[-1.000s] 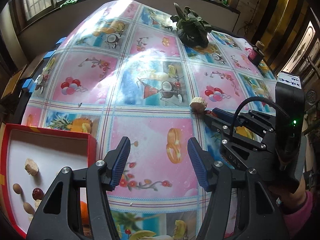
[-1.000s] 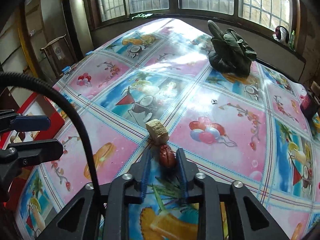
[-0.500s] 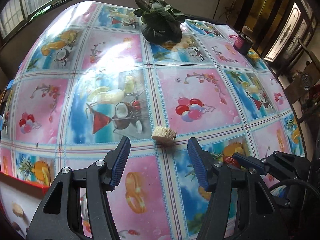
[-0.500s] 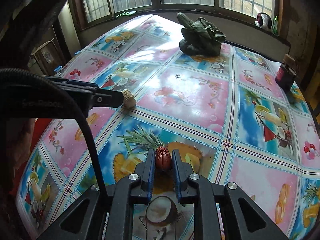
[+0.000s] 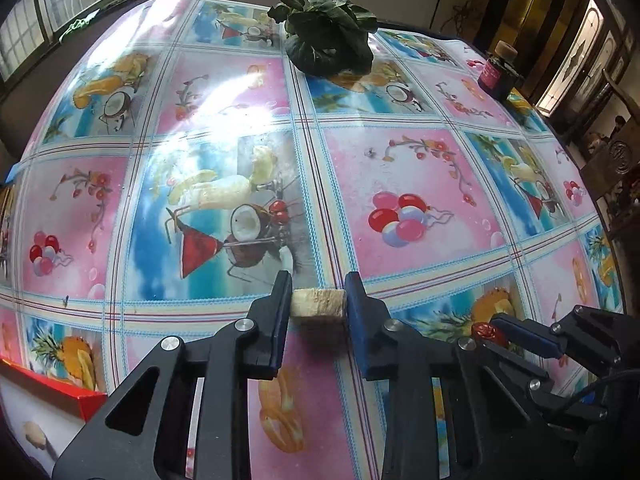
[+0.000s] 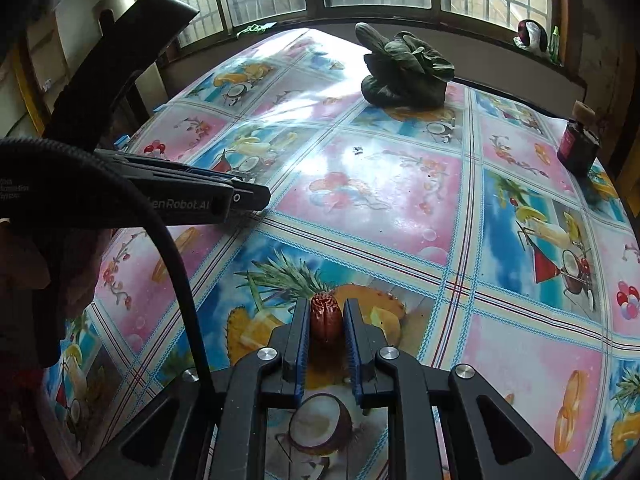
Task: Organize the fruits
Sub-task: 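Grasp the pale cake cube with the left gripper while the right gripper grasps the red date, then carry the cake cube and red date into the tray with both grippers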
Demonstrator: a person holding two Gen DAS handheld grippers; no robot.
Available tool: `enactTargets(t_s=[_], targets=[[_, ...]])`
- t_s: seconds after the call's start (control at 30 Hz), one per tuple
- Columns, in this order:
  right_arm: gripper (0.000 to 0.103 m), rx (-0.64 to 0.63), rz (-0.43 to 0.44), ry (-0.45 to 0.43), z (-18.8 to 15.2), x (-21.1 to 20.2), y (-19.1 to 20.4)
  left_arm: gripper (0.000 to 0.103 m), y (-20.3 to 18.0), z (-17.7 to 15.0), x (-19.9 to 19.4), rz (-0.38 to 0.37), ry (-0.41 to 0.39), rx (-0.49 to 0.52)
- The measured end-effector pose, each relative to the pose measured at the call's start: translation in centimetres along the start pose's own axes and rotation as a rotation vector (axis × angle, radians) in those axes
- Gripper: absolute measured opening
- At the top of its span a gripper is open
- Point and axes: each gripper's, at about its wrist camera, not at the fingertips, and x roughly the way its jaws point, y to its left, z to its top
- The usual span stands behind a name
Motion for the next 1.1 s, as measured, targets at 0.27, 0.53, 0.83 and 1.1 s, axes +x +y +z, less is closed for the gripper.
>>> enactTargets(t_s=[0.27, 0.53, 0.83, 1.1], targets=[[0.016, -0.015, 0.018, -0.027, 0.0, -1.7, 2.3, 0.026, 0.8, -3.2, -4.0, -0.001, -0.002, -0.03], [0.016, -0.012, 0.085, -0.05, -1.9, -3.0, 6.6, 0.026, 2.0, -8.0, -8.1, 0.066, -0.046, -0.05], [0.016, -0.019, 0.158, -0.068, -3.3, -4.1, 11.3, 0.026, 4.8, -12.5, -11.4, 0.142, -0.093, -0.096], [0.016, -0.077, 0.184, -0.07, -3.4, -4.5, 15.5, 0.026, 7.8, -15.2, -13.6, 0.172, -0.129, -0.145]])
